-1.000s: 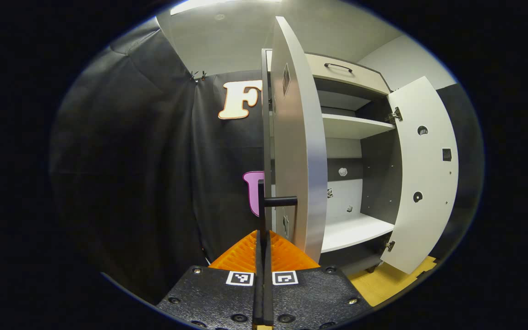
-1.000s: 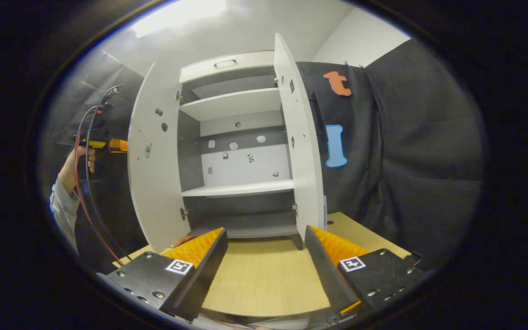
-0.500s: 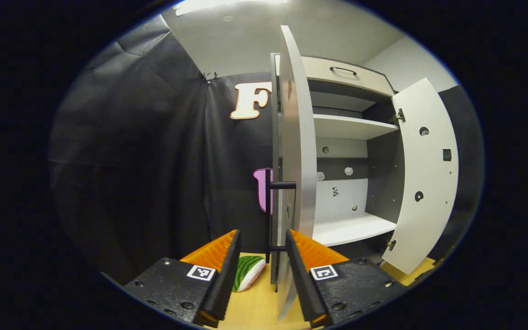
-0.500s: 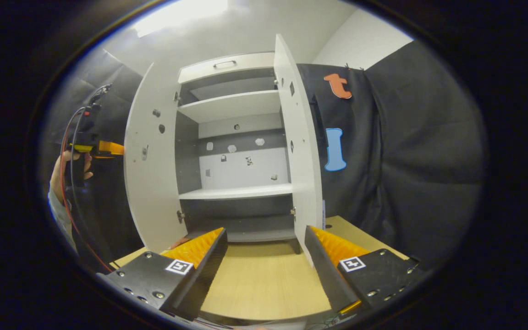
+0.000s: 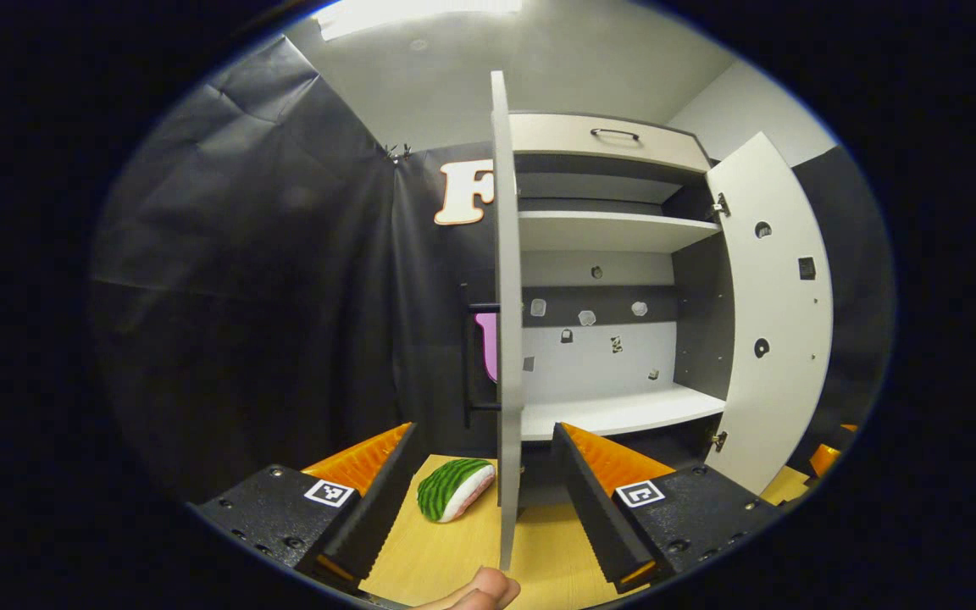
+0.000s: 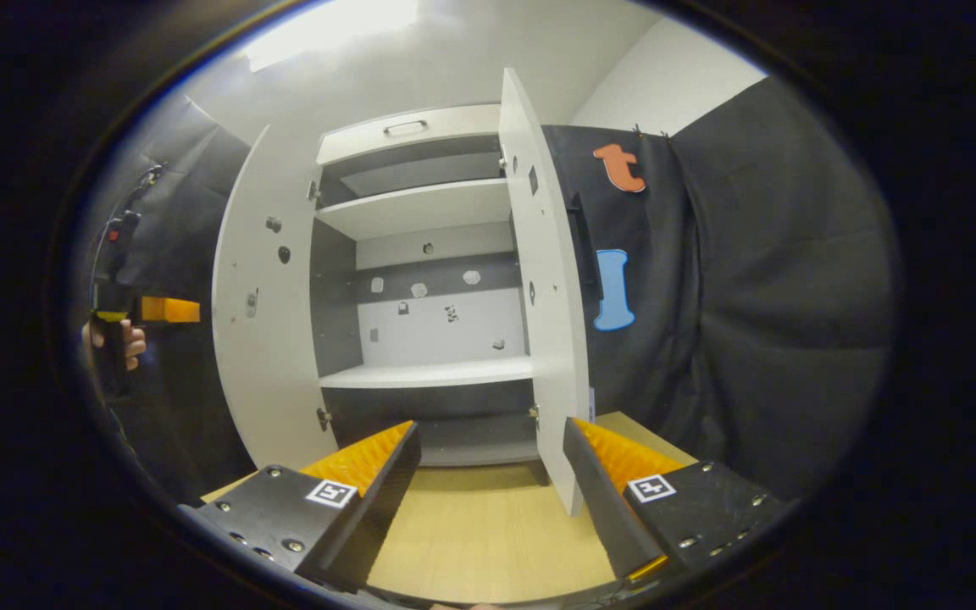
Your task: Open the right door of the double-door shoe cabinet with the right hand, and open the left door with the left hand.
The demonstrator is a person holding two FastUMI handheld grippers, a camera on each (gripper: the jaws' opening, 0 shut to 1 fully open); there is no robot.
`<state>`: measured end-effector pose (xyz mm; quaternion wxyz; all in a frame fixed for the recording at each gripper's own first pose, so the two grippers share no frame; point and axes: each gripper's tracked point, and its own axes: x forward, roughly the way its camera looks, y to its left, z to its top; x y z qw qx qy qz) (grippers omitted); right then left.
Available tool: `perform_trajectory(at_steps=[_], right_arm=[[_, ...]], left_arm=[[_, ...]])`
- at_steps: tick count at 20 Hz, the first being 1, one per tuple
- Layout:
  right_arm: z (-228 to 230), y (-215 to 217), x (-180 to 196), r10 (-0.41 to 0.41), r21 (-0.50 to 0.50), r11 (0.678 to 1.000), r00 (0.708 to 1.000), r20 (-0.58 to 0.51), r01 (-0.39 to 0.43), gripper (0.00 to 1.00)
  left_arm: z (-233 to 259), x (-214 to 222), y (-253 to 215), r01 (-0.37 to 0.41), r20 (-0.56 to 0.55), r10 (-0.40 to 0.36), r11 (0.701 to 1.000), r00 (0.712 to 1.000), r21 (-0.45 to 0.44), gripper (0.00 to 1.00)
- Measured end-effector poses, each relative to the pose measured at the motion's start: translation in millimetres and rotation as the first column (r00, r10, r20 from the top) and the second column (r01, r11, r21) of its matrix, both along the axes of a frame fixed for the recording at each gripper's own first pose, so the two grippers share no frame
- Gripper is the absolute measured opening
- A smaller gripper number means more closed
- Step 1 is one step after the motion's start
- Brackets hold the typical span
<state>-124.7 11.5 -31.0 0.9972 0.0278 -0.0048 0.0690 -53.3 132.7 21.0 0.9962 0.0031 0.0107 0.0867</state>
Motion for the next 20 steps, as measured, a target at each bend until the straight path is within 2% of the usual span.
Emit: perform_trajectory(at_steps=[1,3,7,8,10,12,14,19,20], right_arm=[[1,1,0,0.0,-0.004,1.0,1.0,0.001,0.0,0.97],[5,3,0,0.003,-0.009,1.0,1.0,0.009,-0.003,1.0],[15,6,-5,0.014,-0.011,1.0,0.999,0.029,-0.014,0.97],[18,6,-6,0.013,-0.01,1.0,0.999,0.036,-0.012,1.0],[25,5,-10,0.012,0.0,1.0,0.999,0.053,-0.012,0.97],[26,10,-12,0.023,0.001,1.0,0.998,0.057,-0.023,0.97],[24,14,-16,0.03,-0.002,1.0,0.998,0.056,-0.03,1.0],[25,28,-20,0.051,-0.026,0.998,0.996,0.068,-0.049,1.0],[27,29,-21,0.052,-0.029,0.998,0.996,0.074,-0.05,0.97]], left_arm=[[-1,-6,-11,0.006,0.017,-0.006,1.0,1.0,-0.001,0.96],[-6,-19,-33,0.024,0.04,-0.023,0.999,0.999,-0.024,0.96],[-19,-34,-74,0.1,0.05,-0.097,0.993,0.994,-0.068,0.96],[-22,-36,-79,0.11,0.052,-0.106,0.991,0.993,-0.08,0.96],[-25,-38,-80,0.099,0.064,-0.093,0.99,0.994,-0.098,0.93],[-35,-38,-88,0.107,0.06,-0.101,0.988,0.993,-0.109,0.96],[-51,-38,-93,0.116,0.033,-0.113,0.987,0.993,-0.11,0.96],[-79,-28,-100,0.115,-0.027,-0.118,0.987,0.993,-0.113,0.97],[-80,-26,-102,0.119,-0.026,-0.123,0.986,0.992,-0.114,0.97]])
